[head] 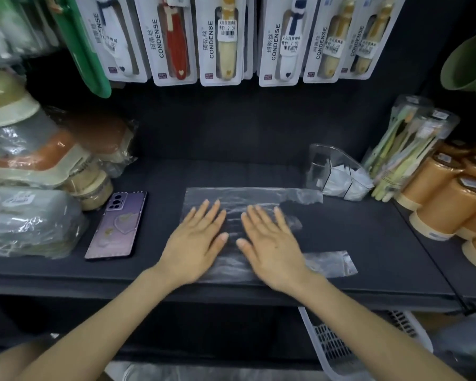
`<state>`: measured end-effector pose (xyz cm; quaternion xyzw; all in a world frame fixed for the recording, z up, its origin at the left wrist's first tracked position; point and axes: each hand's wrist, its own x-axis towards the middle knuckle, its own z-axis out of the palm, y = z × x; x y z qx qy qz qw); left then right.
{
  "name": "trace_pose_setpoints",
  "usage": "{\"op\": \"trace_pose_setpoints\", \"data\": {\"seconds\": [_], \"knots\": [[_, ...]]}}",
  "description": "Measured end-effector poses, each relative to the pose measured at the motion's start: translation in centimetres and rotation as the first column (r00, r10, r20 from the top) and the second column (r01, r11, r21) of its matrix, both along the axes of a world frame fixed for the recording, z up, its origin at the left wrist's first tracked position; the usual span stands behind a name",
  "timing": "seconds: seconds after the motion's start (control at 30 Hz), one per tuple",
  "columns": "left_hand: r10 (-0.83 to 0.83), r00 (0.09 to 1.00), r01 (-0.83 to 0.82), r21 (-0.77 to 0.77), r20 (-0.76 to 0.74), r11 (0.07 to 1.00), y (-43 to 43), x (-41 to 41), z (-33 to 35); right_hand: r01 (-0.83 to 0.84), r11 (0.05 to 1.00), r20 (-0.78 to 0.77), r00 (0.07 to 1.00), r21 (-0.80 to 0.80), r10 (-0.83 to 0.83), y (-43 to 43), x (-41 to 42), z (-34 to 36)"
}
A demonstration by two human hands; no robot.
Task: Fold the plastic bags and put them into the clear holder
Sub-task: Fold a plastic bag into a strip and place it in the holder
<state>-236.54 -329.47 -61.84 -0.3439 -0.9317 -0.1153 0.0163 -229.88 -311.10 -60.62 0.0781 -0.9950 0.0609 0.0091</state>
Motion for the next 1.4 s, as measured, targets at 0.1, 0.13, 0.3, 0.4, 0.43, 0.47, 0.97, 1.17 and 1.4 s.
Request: {"op": "trace_pose_setpoints", "data": {"seconds": [0.1,0.13,0.3,0.4,0.43,0.47,0.97,1.17,1.4], "knots": [[0.005,0.998,-0.002,-0.053,0.059,0.999,-1.3,1.8,-1.1,-0.019,1.000,0.004,1.000,0.014,0.019,-0.8,1.1,-1.7],[0.022,0.997,-0.016,-0.069,0.079,0.998,-1.7,1.9,-1.4,-0.010,1.000,0.010,1.000,0.000,0.010,0.0,1.5,-2.1],[0.031,0.994,-0.017,-0.130,0.102,0.991,-1.9,1.7,-1.7,0.126,0.992,0.094,0.988,0.010,-0.126,5.5,3.8,-1.7],[0.028,0.990,-0.012,-0.111,0.138,0.994,-1.9,1.5,-1.5,-0.001,0.997,-0.072,0.997,-0.082,-0.005,5.1,5.6,-1.2],[0.026,0.984,-0.016,-0.063,0.175,0.998,-2.0,1.5,-1.3,-0.056,0.996,-0.104,0.993,-0.075,0.049,4.6,6.0,-1.2],[0.029,0.973,-0.037,0.026,0.231,0.999,-2.2,1.6,-1.1,-0.109,0.994,-0.133,0.986,-0.032,0.104,4.1,6.2,-1.3],[-0.170,0.820,-0.328,0.693,0.546,0.642,-5.3,5.3,1.4,0.110,0.809,0.064,0.994,-0.577,-0.090,4.0,8.5,4.1],[0.007,0.853,-0.398,0.642,0.522,0.655,-4.6,4.8,1.2,0.172,0.804,0.222,0.974,-0.570,-0.050,5.6,3.8,6.6],[0.324,0.873,-0.470,0.456,0.364,0.755,-2.5,3.4,1.0,0.187,0.873,0.266,0.962,-0.450,-0.069,5.3,-1.7,5.9]]}}
